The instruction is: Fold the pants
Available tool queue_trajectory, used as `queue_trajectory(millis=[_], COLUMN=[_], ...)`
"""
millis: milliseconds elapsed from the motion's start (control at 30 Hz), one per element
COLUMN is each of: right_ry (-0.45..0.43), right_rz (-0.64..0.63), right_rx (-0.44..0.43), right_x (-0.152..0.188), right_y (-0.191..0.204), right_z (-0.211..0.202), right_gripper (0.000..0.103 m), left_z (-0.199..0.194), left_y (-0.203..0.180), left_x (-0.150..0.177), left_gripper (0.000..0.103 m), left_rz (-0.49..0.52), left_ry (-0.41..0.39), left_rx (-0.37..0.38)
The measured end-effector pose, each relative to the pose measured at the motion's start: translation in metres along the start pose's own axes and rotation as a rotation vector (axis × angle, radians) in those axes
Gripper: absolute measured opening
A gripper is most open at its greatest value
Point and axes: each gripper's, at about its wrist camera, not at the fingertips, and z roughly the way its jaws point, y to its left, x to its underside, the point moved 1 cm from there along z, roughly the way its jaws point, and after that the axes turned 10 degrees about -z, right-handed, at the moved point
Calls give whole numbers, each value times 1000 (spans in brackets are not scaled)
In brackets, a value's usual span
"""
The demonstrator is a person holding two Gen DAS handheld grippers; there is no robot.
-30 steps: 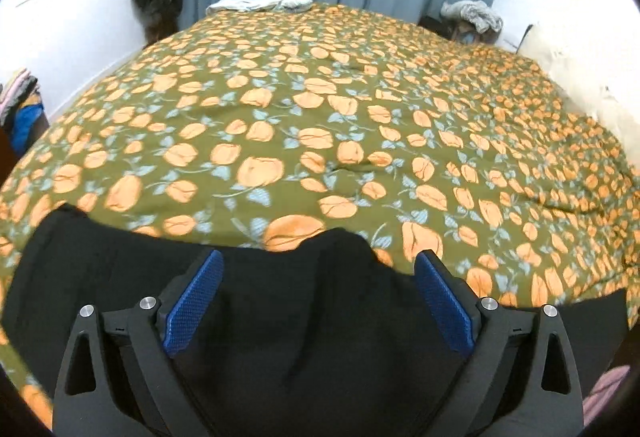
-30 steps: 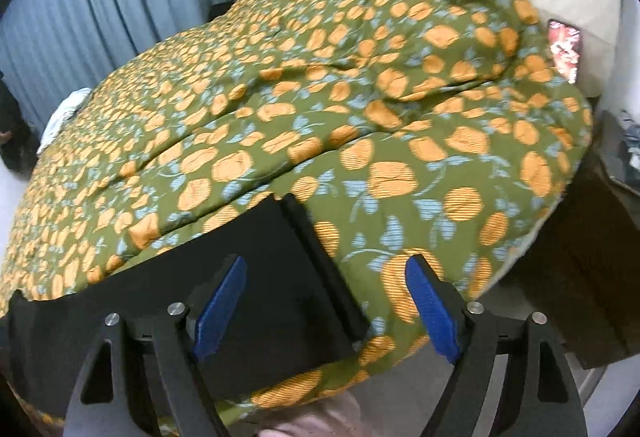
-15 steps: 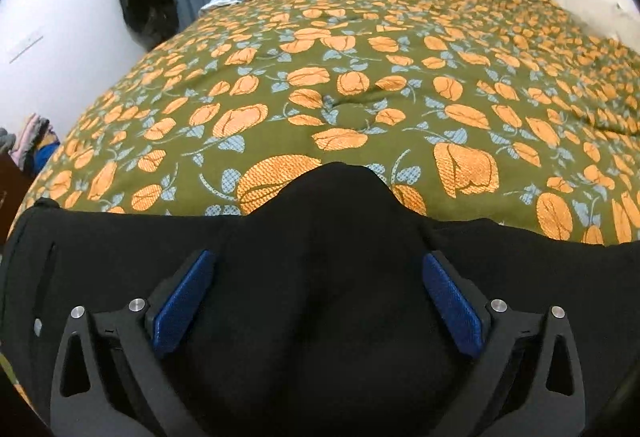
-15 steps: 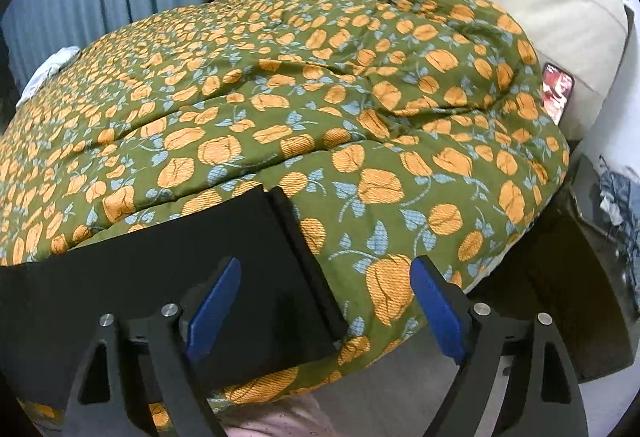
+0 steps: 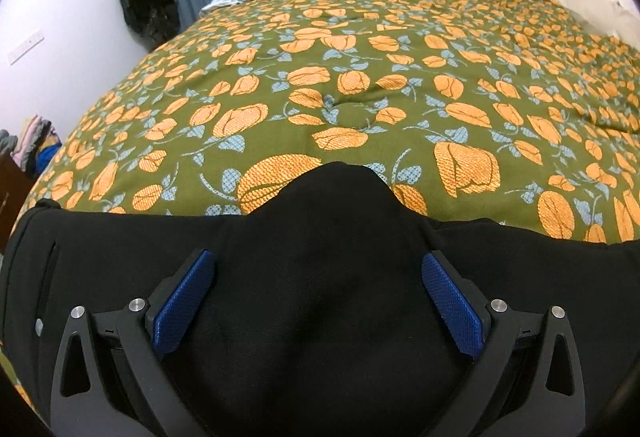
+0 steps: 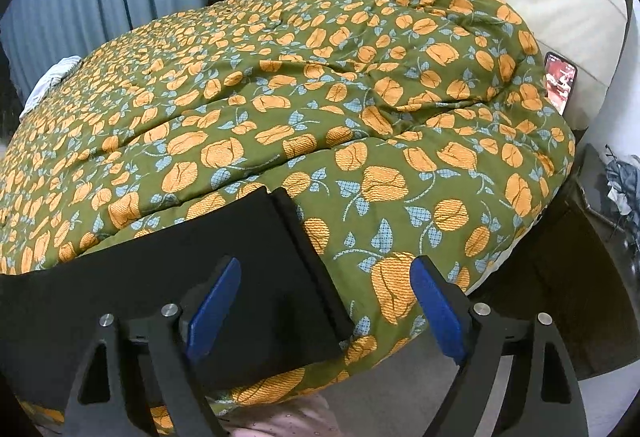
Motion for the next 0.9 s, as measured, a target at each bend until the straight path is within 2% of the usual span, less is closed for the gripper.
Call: queue_trajectory(millis=[600,900], right_ry=[4,2], right_rz=[-41,62], right_rx=[17,-34], right_x=[-2,1], right_y=[11,-10], right_z=[-1,2], right_gripper=[86,86], left_z=[0,0], left_y=[0,0], left_x=[0,0], left_gripper=[103,103], left_rz=[0,0], left_ry=[0,0], left_rx=[0,0])
